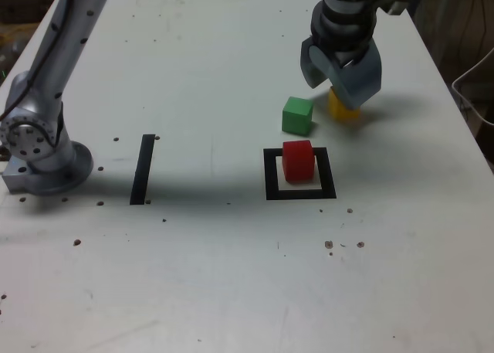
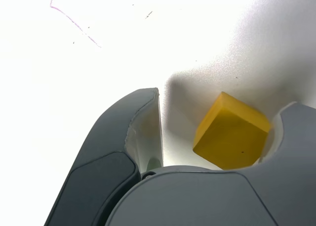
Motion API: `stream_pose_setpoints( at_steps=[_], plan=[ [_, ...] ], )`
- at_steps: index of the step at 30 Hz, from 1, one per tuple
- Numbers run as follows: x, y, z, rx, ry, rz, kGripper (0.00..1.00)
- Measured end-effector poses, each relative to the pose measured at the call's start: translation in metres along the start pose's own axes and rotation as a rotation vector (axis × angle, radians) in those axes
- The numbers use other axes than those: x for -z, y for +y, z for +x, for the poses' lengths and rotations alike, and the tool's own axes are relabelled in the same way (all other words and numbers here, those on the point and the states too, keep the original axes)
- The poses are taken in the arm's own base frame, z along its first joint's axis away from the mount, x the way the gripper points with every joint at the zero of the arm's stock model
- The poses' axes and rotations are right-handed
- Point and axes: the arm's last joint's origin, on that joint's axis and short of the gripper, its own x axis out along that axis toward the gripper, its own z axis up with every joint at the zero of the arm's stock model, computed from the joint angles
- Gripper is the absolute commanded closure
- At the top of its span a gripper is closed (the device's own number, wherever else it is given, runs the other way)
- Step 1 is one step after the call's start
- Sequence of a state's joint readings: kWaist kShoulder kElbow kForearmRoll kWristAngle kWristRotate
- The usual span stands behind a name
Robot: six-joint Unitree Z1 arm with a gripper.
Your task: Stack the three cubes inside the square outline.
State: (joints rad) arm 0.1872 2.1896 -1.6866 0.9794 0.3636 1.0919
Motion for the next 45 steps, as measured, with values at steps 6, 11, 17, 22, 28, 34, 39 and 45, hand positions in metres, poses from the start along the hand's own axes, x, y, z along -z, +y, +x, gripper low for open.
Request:
stream_pose_setpoints(
  at_steps=[6,11,17,22,28,34,39,45],
  plan=[
    [-0.001,0.000,0.000,-0.001,-0.005,0.000,0.40],
    [-0.003,0.001,-0.001,0.007,-0.036,-0.002,0.53],
    [-0.005,0.000,-0.001,0.034,-0.084,0.015,0.63],
    [-0.007,-0.001,0.002,0.074,-0.141,0.028,0.70],
    [-0.004,0.003,0.000,0.108,-0.206,0.028,0.79],
    [-0.004,0.005,-0.003,0.126,-0.235,0.025,0.81],
    [-0.002,0.005,-0.010,0.130,-0.256,0.023,0.81],
    [0.011,0.001,-0.047,0.072,-0.276,-0.003,0.81]
  ],
)
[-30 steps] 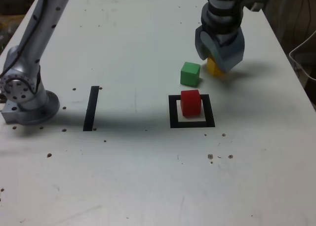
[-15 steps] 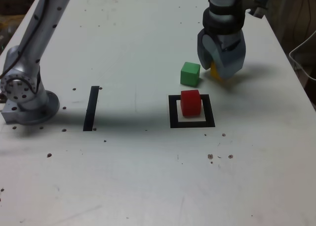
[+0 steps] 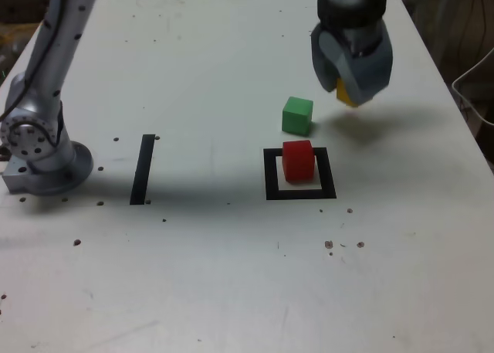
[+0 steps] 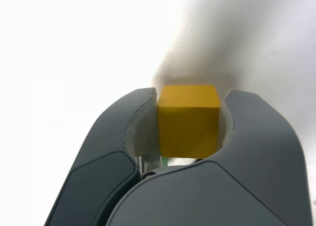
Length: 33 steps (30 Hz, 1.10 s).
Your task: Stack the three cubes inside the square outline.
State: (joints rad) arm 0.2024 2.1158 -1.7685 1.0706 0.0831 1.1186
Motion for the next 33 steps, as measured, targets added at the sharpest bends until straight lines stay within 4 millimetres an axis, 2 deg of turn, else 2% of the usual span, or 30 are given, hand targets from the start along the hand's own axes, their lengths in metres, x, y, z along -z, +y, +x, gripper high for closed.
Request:
stream_pose_setpoints(
  at_steps=[7,15,22,27,33],
  plan=[
    [0.002,-0.025,-0.035,0.001,0.047,-0.135,0.81],
    [-0.002,-0.065,-0.056,0.045,0.133,-0.306,0.83],
    [-0.011,-0.084,-0.058,0.056,0.165,-0.486,0.84],
    [-0.029,-0.098,-0.062,0.059,0.145,-0.596,0.85],
    [-0.039,-0.106,-0.062,0.063,0.143,-0.747,0.85]
  ],
)
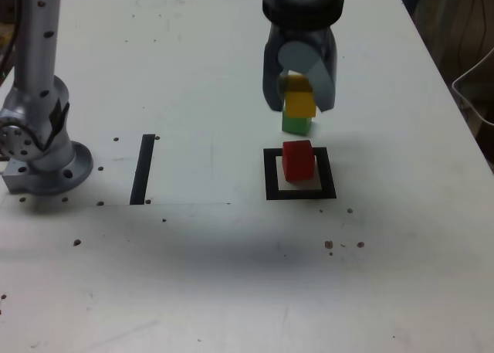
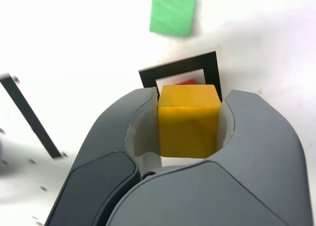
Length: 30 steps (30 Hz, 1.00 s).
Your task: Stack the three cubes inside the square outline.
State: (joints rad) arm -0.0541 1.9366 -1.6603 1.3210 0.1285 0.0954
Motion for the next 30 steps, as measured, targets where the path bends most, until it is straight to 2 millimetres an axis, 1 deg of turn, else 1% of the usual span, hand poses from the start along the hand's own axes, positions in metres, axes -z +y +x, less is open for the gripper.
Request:
stream_pose_setpoints(
  at_steps=[4,11,19,26,30],
  plan=[
    [0.002,-0.007,0.006,0.008,0.027,-0.035,0.85],
    [-0.002,-0.012,0.023,0.012,0.081,-0.080,0.85],
    [-0.008,-0.017,0.026,0.053,0.079,-0.107,0.85],
    [-0.011,-0.022,0.023,0.054,0.064,-0.116,0.85],
    [-0.013,-0.022,0.024,0.060,0.067,-0.123,0.84]
  ],
)
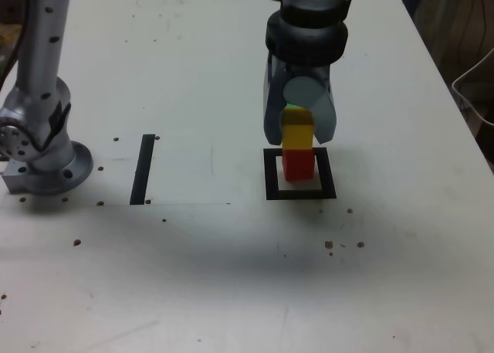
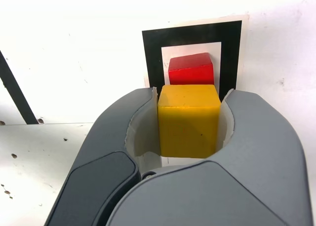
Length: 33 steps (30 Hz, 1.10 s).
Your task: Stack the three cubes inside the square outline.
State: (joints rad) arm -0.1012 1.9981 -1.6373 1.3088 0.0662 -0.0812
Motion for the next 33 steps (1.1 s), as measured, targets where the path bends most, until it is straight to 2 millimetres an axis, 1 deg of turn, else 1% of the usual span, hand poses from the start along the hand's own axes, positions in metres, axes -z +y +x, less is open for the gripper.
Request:
stream_pose_setpoints(
  at_steps=[5,12,17,24,28,33],
  plan=[
    [0.000,0.000,0.004,-0.009,0.013,-0.031,0.82],
    [0.001,0.000,0.006,-0.013,0.026,-0.061,0.82],
    [0.000,0.000,0.005,-0.009,0.028,-0.064,0.82],
    [-0.005,-0.002,0.011,0.019,0.054,-0.063,0.82],
    [-0.006,-0.002,0.011,0.019,0.052,-0.063,0.82],
    [-0.008,-0.003,0.013,0.017,0.056,-0.063,0.79]
  ],
)
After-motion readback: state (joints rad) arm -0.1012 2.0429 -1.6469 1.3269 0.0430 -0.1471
